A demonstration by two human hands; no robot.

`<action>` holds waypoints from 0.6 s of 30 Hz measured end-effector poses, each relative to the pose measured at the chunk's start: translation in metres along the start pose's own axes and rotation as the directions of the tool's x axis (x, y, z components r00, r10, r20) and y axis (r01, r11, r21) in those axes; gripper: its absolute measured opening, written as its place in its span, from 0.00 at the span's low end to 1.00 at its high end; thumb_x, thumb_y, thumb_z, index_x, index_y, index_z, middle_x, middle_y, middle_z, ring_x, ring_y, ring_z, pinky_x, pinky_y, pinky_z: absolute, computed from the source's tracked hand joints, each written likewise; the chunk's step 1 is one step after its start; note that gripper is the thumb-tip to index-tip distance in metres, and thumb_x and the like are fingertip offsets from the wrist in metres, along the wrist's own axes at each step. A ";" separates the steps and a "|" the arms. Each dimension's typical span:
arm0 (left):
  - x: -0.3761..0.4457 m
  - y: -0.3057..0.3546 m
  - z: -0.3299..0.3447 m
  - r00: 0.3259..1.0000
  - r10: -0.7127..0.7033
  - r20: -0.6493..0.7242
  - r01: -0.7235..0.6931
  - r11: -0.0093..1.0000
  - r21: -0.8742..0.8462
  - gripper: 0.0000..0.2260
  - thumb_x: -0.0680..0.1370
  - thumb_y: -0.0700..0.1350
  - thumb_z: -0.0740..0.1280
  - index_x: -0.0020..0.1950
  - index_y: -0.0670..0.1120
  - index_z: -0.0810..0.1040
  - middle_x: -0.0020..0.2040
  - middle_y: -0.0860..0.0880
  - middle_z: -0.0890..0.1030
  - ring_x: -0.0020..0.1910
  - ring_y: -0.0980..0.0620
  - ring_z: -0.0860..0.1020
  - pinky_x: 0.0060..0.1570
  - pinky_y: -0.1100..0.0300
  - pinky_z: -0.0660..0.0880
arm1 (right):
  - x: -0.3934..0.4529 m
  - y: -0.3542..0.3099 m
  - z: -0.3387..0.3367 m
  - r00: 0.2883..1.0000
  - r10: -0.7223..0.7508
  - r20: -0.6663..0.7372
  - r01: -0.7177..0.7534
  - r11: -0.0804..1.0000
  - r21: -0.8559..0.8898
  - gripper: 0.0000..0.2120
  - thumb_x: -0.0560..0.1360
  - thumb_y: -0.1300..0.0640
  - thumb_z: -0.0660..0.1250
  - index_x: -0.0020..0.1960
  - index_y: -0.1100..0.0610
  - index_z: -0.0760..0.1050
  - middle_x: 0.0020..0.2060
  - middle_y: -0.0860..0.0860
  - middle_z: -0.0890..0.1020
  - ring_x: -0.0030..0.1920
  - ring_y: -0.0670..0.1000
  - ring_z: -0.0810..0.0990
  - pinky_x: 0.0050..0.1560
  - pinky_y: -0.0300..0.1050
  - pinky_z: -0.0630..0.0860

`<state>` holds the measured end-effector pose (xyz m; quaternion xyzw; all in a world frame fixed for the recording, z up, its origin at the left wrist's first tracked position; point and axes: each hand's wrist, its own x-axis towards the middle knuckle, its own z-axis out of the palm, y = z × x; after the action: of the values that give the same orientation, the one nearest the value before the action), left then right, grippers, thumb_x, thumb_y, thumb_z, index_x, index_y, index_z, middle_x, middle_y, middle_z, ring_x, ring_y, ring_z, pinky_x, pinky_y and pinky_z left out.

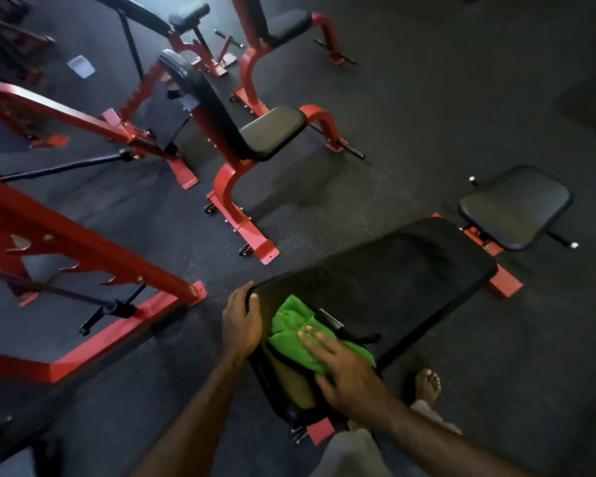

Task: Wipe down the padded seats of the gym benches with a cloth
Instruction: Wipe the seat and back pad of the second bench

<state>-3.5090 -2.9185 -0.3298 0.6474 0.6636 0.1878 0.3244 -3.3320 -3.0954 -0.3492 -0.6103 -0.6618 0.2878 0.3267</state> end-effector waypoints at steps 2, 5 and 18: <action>-0.011 0.000 0.003 0.995 -0.049 -0.086 0.037 0.991 -0.128 0.15 0.85 0.41 0.62 0.71 0.43 0.76 0.70 0.45 0.77 0.69 0.47 0.74 0.69 0.60 0.63 | 0.005 0.016 -0.011 0.999 0.035 -0.015 -0.035 0.998 -0.044 0.35 0.74 0.50 0.64 0.81 0.42 0.62 0.79 0.43 0.67 0.78 0.41 0.63 0.76 0.36 0.63; -0.017 0.004 0.003 0.986 -0.132 -0.098 0.099 0.953 -0.285 0.16 0.86 0.41 0.60 0.72 0.44 0.76 0.70 0.49 0.76 0.69 0.53 0.72 0.68 0.64 0.62 | 0.023 0.022 -0.009 0.883 0.427 -0.194 -0.419 0.904 0.086 0.31 0.76 0.47 0.63 0.78 0.52 0.69 0.78 0.49 0.69 0.78 0.49 0.66 0.76 0.33 0.56; -0.014 0.007 0.016 0.941 -0.241 -0.237 0.109 0.881 -0.461 0.13 0.83 0.41 0.61 0.63 0.40 0.81 0.62 0.43 0.80 0.62 0.49 0.76 0.63 0.65 0.65 | 0.030 -0.037 0.028 0.993 0.101 -0.058 -0.102 0.995 -0.008 0.31 0.77 0.52 0.61 0.80 0.51 0.65 0.79 0.50 0.66 0.80 0.46 0.61 0.79 0.45 0.61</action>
<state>-3.4934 -2.9348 -0.3341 0.4595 0.6999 0.3946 0.3785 -3.3780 -3.0686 -0.3349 -0.6529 -0.6219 0.2828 0.3271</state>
